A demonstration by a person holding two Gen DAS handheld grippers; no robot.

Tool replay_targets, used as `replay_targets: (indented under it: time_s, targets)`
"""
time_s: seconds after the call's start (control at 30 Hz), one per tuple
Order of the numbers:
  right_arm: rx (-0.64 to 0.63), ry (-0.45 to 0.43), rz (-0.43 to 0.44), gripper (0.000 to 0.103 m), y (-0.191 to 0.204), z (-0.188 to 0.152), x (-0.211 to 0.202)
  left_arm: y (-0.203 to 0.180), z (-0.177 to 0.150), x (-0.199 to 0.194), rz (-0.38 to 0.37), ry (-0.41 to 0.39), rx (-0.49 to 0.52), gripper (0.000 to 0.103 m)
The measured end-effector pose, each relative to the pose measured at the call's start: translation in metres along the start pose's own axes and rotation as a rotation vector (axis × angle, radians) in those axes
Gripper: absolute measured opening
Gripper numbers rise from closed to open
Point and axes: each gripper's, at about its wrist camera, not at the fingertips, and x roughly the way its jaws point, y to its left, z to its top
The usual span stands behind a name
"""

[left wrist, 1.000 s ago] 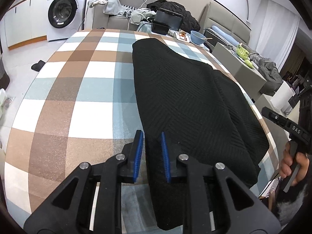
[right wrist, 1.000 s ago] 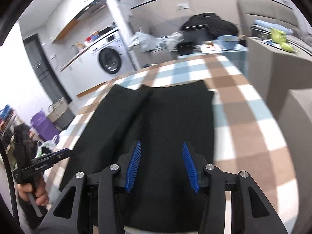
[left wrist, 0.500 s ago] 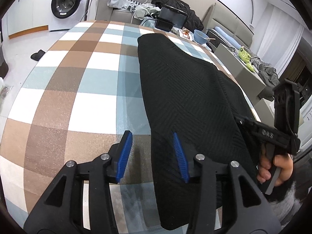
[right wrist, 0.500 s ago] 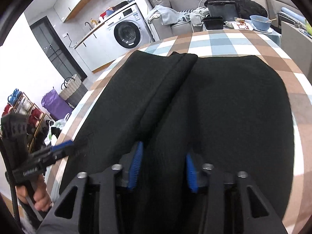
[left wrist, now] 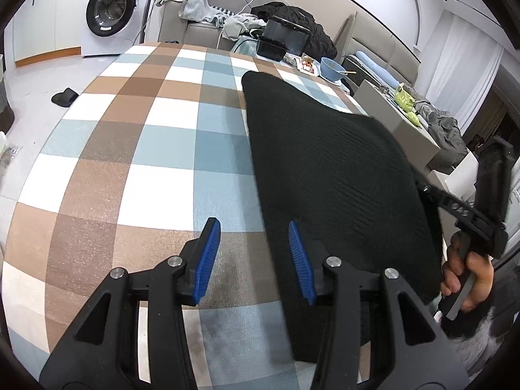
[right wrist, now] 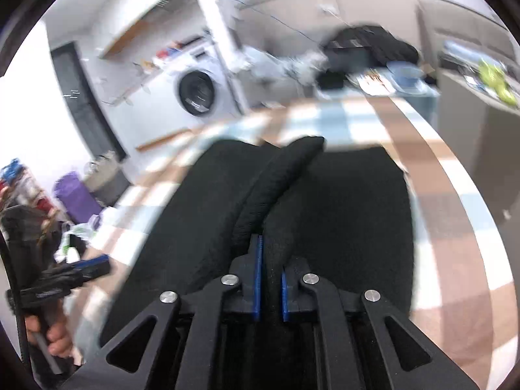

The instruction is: Fold small clothes

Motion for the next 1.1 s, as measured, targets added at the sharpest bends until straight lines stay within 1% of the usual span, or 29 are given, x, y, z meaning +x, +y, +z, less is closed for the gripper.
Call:
replay_targets:
  time_s: [0.03, 0.07, 0.1, 0.17, 0.27, 0.37, 0.47, 0.5, 0.53, 0.6, 0.67, 0.8, 0.87, 0.97, 1.03, 1.1]
  targets:
    - [0.025, 0.067, -0.005, 0.011, -0.011, -0.001, 0.011, -0.001, 0.0, 0.004, 0.0, 0.012, -0.001, 0.041]
    - [0.052, 0.102, -0.003, 0.013, -0.019, -0.003, 0.017, -0.002, -0.001, 0.006, 0.001, 0.02, -0.002, 0.041]
    - [0.085, 0.114, 0.016, 0.014, -0.027, -0.005, 0.019, -0.004, -0.002, 0.008, -0.001, 0.026, -0.003, 0.041]
    - [0.092, 0.103, 0.037, 0.02, -0.03, -0.007, 0.013, -0.01, -0.004, 0.012, -0.011, 0.035, 0.009, 0.041]
    - [0.049, 0.066, 0.034, 0.026, -0.029, -0.01, -0.006, -0.02, -0.004, 0.019, -0.034, 0.047, 0.022, 0.041]
    - [0.022, 0.067, 0.074, 0.027, -0.032, -0.023, -0.022, -0.03, -0.006, 0.03, -0.042, 0.071, 0.035, 0.041]
    - [0.007, 0.11, 0.063, 0.027, -0.037, -0.046, -0.028, -0.041, -0.011, 0.039, -0.045, 0.091, 0.06, 0.041]
    - [-0.012, 0.118, 0.073, 0.027, -0.038, -0.055, -0.034, -0.043, -0.011, 0.04, -0.041, 0.091, 0.065, 0.041]
    - [-0.028, 0.109, 0.074, 0.029, -0.04, -0.059, -0.038, -0.044, -0.012, 0.041, -0.037, 0.09, 0.071, 0.041]
    - [-0.051, 0.123, 0.076, 0.03, -0.041, -0.065, -0.048, -0.044, -0.012, 0.04, -0.043, 0.091, 0.067, 0.041]
    - [-0.037, 0.112, 0.083, 0.034, -0.045, -0.064, -0.055, -0.041, -0.01, 0.041, -0.051, 0.095, 0.052, 0.041]
    - [0.022, 0.065, 0.095, 0.035, -0.049, -0.049, -0.055, -0.039, -0.008, 0.043, -0.047, 0.099, 0.044, 0.041]
    - [0.063, 0.073, 0.093, 0.035, -0.051, -0.037, -0.04, -0.04, -0.007, 0.043, -0.04, 0.099, 0.054, 0.041]
    - [0.097, 0.119, 0.079, 0.035, -0.049, -0.022, -0.009, -0.039, -0.007, 0.043, -0.038, 0.1, 0.059, 0.041]
    - [0.114, 0.142, 0.114, 0.035, -0.045, -0.012, 0.009, -0.037, -0.006, 0.043, -0.04, 0.101, 0.057, 0.043]
    - [0.169, 0.163, 0.172, 0.035, -0.045, -0.005, 0.018, -0.034, -0.004, 0.044, -0.038, 0.1, 0.053, 0.044]
